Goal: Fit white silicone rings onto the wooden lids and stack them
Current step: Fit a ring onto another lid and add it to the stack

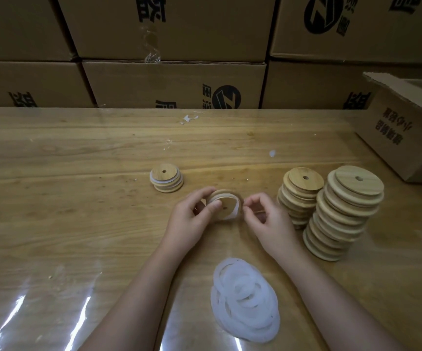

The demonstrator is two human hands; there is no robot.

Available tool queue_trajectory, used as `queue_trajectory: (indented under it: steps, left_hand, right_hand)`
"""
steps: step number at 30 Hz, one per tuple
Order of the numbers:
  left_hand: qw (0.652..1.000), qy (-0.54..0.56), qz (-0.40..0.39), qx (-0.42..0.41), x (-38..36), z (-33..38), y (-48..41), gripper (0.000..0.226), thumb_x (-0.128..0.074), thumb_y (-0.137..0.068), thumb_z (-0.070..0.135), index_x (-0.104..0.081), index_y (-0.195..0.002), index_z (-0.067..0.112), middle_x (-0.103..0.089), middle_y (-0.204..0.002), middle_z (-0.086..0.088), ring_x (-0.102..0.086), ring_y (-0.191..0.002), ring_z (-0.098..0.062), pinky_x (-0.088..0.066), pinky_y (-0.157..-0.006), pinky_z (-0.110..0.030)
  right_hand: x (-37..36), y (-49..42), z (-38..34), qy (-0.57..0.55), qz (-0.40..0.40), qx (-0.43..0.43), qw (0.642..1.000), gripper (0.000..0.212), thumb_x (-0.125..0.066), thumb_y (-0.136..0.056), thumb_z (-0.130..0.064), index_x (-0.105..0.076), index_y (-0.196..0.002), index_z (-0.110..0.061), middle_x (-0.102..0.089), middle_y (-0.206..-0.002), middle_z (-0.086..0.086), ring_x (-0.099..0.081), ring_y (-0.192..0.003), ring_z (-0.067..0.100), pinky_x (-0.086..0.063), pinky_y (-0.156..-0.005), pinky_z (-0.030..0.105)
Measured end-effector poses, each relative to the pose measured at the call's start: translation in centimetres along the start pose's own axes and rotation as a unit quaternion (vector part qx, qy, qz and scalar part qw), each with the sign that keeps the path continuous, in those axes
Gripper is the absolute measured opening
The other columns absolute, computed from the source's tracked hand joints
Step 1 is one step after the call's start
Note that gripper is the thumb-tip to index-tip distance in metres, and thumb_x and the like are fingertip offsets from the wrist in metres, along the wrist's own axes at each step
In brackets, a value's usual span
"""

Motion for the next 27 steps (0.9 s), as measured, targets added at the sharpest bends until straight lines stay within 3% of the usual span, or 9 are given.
queue_trajectory:
  steps: [2,6,9,14,17,21,27]
  left_hand:
    - [1.0,-0.023,-0.018,0.0,-0.4,0.0,0.1,0.032,-0.07,-0.082,0.015,-0.059,-0.093,0.044,-0.059,-0.065,0.023,-0.047,-0.056,-0.001,-0.041,-0.061,-0.016]
    - [0.999,-0.02,-0.015,0.039,-0.6,-0.9,0.3,0.018,-0.073,-0.077,0.025,-0.06,-0.084,0.036,-0.047,-0.049,0.014,-0.045,-0.05,-0.008,-0.041,-0.055,-0.027]
    - [0.999,-0.045,-0.025,0.011,-0.8,-0.3,0.4,0.015,-0.068,-0.073,0.038,-0.059,-0.084,0.033,-0.055,-0.061,0.021,-0.042,-0.052,-0.003,-0.037,-0.054,-0.021]
    - [0.998,-0.043,-0.023,-0.041,-0.6,0.8,0.3,0.018,-0.066,-0.078,0.037,-0.058,-0.087,0.05,-0.063,-0.085,0.027,-0.051,-0.067,0.004,-0.038,-0.062,-0.013]
    - [0.997,-0.061,-0.003,-0.052,-0.3,0.9,0.3,0.019,-0.066,-0.077,0.036,-0.059,-0.092,0.046,-0.062,-0.084,0.029,-0.052,-0.067,0.004,-0.038,-0.062,-0.01]
    - [0.996,-0.069,-0.002,-0.05,-0.4,0.6,0.2,0.022,-0.065,-0.078,0.037,-0.067,-0.097,0.028,-0.062,-0.081,0.027,-0.05,-0.064,0.001,-0.038,-0.061,-0.012]
    - [0.999,-0.04,-0.01,-0.033,-0.4,0.8,0.1,0.019,-0.066,-0.076,0.036,-0.059,-0.09,0.048,-0.063,-0.076,0.024,-0.052,-0.061,-0.006,-0.045,-0.062,-0.026]
  right_hand:
    - [0.1,0.0,0.1,-0.013,0.006,-0.006,1.0,0.013,-0.06,-0.085,-0.004,-0.057,-0.084,-0.016,-0.061,-0.082,-0.006,-0.057,-0.072,-0.002,-0.042,-0.064,0.008]
    - [-0.4,0.3,0.0,-0.04,-0.013,-0.005,0.999,0.009,-0.062,-0.085,-0.01,-0.059,-0.09,-0.018,-0.064,-0.091,-0.005,-0.061,-0.081,-0.001,-0.047,-0.071,0.01]
    - [-0.6,0.5,-0.3,-0.039,-0.02,0.009,0.999,0.012,-0.067,-0.083,-0.013,-0.059,-0.091,-0.018,-0.064,-0.093,-0.005,-0.064,-0.084,0.002,-0.052,-0.074,0.016]
    - [0.2,0.5,-1.0,-0.001,0.014,0.059,0.998,0.005,-0.063,-0.086,-0.009,-0.063,-0.089,-0.013,-0.066,-0.092,-0.004,-0.063,-0.08,0.005,-0.054,-0.069,0.025]
    - [0.2,0.4,-0.9,0.0,0.019,0.06,0.998,0.004,-0.061,-0.088,-0.011,-0.064,-0.089,-0.013,-0.067,-0.095,-0.004,-0.064,-0.08,0.009,-0.054,-0.07,0.034]
    - [0.3,0.2,-0.5,-0.009,0.026,0.051,0.998,0.004,-0.06,-0.089,-0.011,-0.064,-0.09,-0.013,-0.066,-0.095,-0.003,-0.064,-0.081,0.016,-0.056,-0.069,0.043]
    - [0.5,0.2,-0.5,0.003,0.033,0.056,0.998,0.006,-0.061,-0.088,-0.011,-0.063,-0.09,-0.015,-0.065,-0.095,-0.001,-0.064,-0.079,0.014,-0.057,-0.066,0.039]
Point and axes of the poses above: each hand's wrist, its own y-axis away from the middle knuckle, its own x-axis out of the back of the hand, z = x × y, the point moved 9 cm from there along -y, towards the middle knuckle
